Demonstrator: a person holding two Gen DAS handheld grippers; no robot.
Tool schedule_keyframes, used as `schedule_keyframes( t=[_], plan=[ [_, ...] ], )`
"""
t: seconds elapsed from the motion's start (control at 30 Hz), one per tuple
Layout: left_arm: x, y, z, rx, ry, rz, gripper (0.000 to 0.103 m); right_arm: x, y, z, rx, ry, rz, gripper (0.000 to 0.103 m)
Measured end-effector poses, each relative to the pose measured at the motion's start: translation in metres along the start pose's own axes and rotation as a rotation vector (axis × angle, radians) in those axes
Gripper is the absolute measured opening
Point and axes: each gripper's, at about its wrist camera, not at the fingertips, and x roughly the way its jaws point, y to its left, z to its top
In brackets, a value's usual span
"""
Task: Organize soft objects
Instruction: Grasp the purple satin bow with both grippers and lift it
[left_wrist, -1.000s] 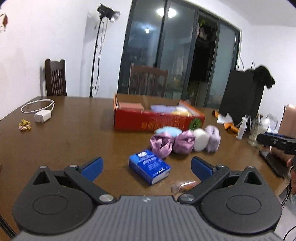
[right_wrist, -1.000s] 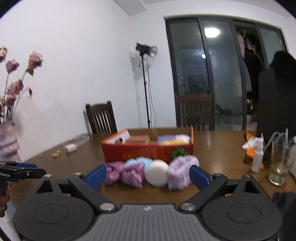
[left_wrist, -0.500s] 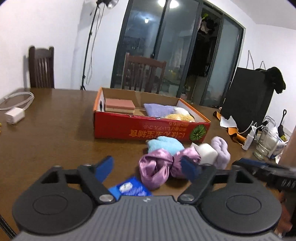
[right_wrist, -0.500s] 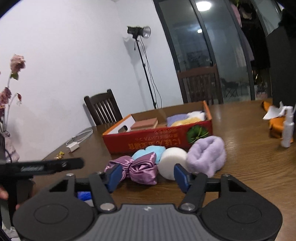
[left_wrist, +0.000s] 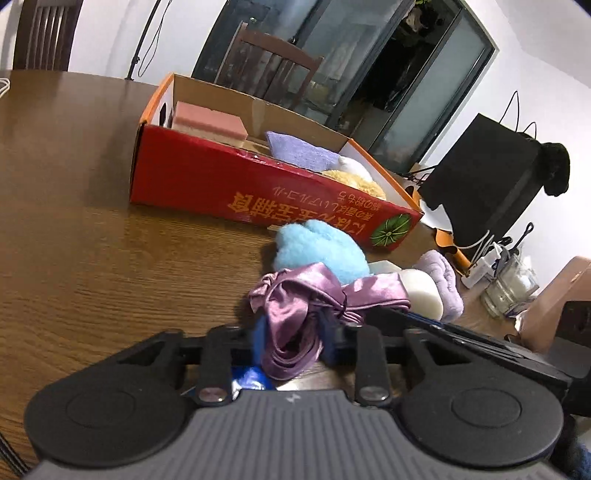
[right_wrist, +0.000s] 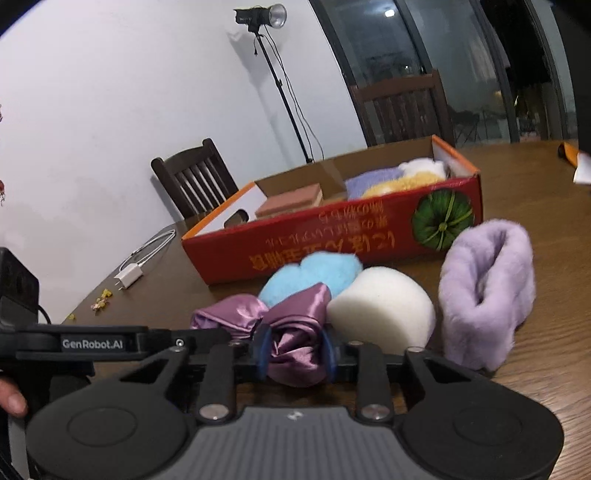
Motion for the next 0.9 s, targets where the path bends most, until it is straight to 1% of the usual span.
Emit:
schedule_keyframes(
  t=[0.07, 0.1, 0.13, 0.23, 0.37, 0.47, 0.67, 0.73, 0.8, 0.9],
  plan=[
    [-0.002, -0.001, -0.001, 0.003, -0.007, -0.003, 0.015, 0.0, 0.0, 0.0, 0.003, -0.002, 0.0, 0.018],
    [-0.004, -0.002, -0.001, 0.005, -0.011, -0.001, 0.013, 0.0, 0.002, 0.0, -0.002, 0.001, -0.001, 0.017],
    [-0.008, -0.003, -0.001, 0.004, -0.016, -0.002, 0.013, -0.002, 0.004, 0.0, -0.01, 0.002, -0.002, 0.015],
    [-0.024, -0.009, 0.001, 0.005, -0.039, -0.029, 0.013, -0.015, 0.012, 0.002, -0.026, -0.009, 0.013, 0.014],
    [-0.059, -0.026, -0.006, 0.034, -0.098, -0.061, 0.013, -0.046, 0.029, 0.003, -0.059, -0.053, 0.043, 0.013],
    [-0.079, -0.033, -0.013, 0.04, -0.126, -0.074, 0.013, -0.069, 0.04, 0.002, -0.077, -0.085, 0.058, 0.013],
    [-0.098, -0.042, -0.016, 0.048, -0.166, -0.083, 0.013, -0.089, 0.05, 0.004, -0.094, -0.118, 0.067, 0.013],
    [-0.099, -0.044, -0.009, 0.061, -0.182, -0.09, 0.013, -0.091, 0.05, 0.009, -0.092, -0.129, 0.071, 0.013],
    [-0.095, -0.042, 0.004, 0.06, -0.187, -0.104, 0.013, -0.089, 0.051, 0.019, -0.104, -0.141, 0.079, 0.013],
    [-0.081, -0.041, 0.042, 0.079, -0.197, -0.111, 0.013, -0.078, 0.05, 0.049, -0.123, -0.163, 0.101, 0.013]
  ],
)
